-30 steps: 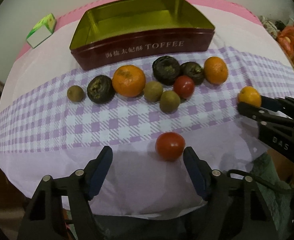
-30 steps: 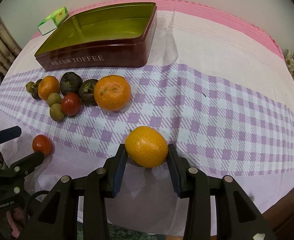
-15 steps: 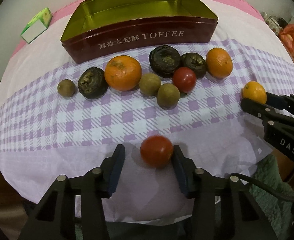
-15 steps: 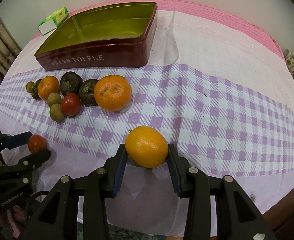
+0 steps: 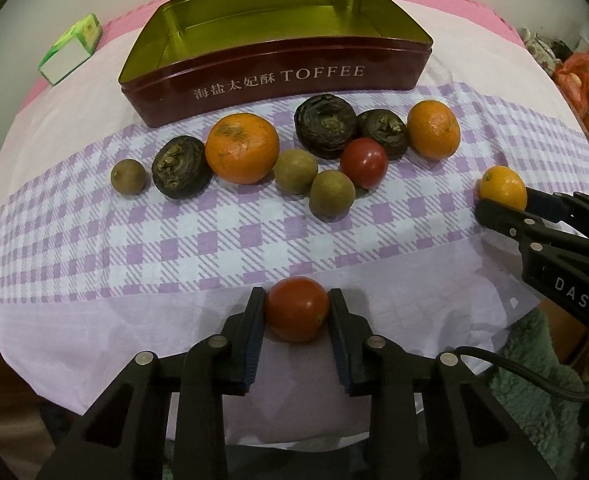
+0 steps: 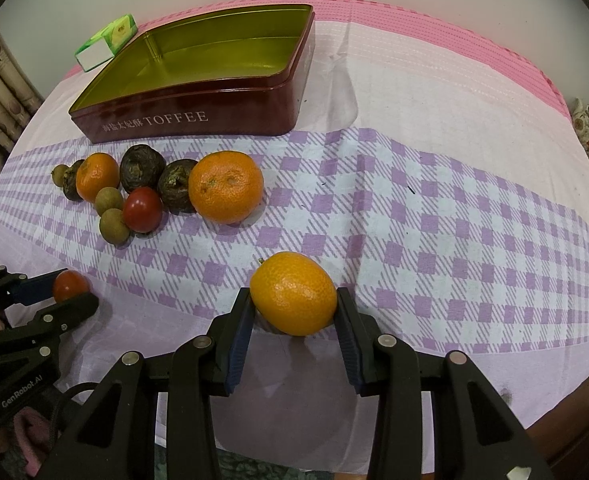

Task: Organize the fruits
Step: 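Lift the orange and tomato and carry both over the TOFFEE tin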

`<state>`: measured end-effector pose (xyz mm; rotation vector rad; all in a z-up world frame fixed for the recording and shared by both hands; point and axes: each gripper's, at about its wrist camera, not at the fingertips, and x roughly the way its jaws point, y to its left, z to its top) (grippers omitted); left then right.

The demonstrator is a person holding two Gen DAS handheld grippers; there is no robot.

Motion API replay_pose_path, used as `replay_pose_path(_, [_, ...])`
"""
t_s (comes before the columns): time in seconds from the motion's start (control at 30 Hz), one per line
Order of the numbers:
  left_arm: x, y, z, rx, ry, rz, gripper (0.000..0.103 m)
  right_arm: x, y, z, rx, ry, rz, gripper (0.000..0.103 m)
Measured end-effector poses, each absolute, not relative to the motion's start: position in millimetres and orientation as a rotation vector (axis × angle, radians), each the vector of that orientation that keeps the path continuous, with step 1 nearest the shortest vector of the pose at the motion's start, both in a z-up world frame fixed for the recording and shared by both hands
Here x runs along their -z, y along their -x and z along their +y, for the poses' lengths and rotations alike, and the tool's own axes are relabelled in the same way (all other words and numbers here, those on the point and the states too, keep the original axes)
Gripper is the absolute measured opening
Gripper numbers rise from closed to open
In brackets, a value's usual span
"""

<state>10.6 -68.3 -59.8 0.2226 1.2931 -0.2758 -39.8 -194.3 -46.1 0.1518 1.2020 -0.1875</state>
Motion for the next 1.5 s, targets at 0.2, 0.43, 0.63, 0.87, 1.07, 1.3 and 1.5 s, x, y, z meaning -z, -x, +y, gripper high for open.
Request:
replay_pose_path(0.2, [59.6,-13.6,-59.7,0.263,-0.181,1.296,0.031,44.6,40.1,-196.1,0.187,-0.152,1.202,0.038])
replay_pose_path(0.43, [58.0,-14.9,-56.9,0.245,-0.178,1.29,0.031,47.3,38.7,-192.4,0.187,-0.152,1.201,0.038])
replay_pose_path(0.63, [57.2,-18.0,-52.8,0.231,-0.173,1.286,0.031,45.0,41.9,-196.3,0.185,-0.156,1.199,0.037])
replay_pose_path(0.87, [54.7,-19.3,-49.6,0.215,-0.174,1.272,0.031,39.1,40.0,-195.1,0.182,-0.167,1.181,0.037])
replay_pose_path(1.07, [55.0,-23.5,-45.9,0.193,-0.18,1.25,0.031,30.8,32.4,-194.5,0.176,-0.188,1.129,0.037])
replay_pose_path(1.3, [45.0,-37.1,-39.5,0.181,-0.184,1.199,0.031,8.3,17.2,-200.5,0.168,-0.169,1.059,0.037])
replay_pose_path(1.5, [20.5,-51.9,-34.2,0.184,-0.175,1.105,0.031,-11.9,-9.0,-199.4,0.16,-0.136,1.029,0.037])
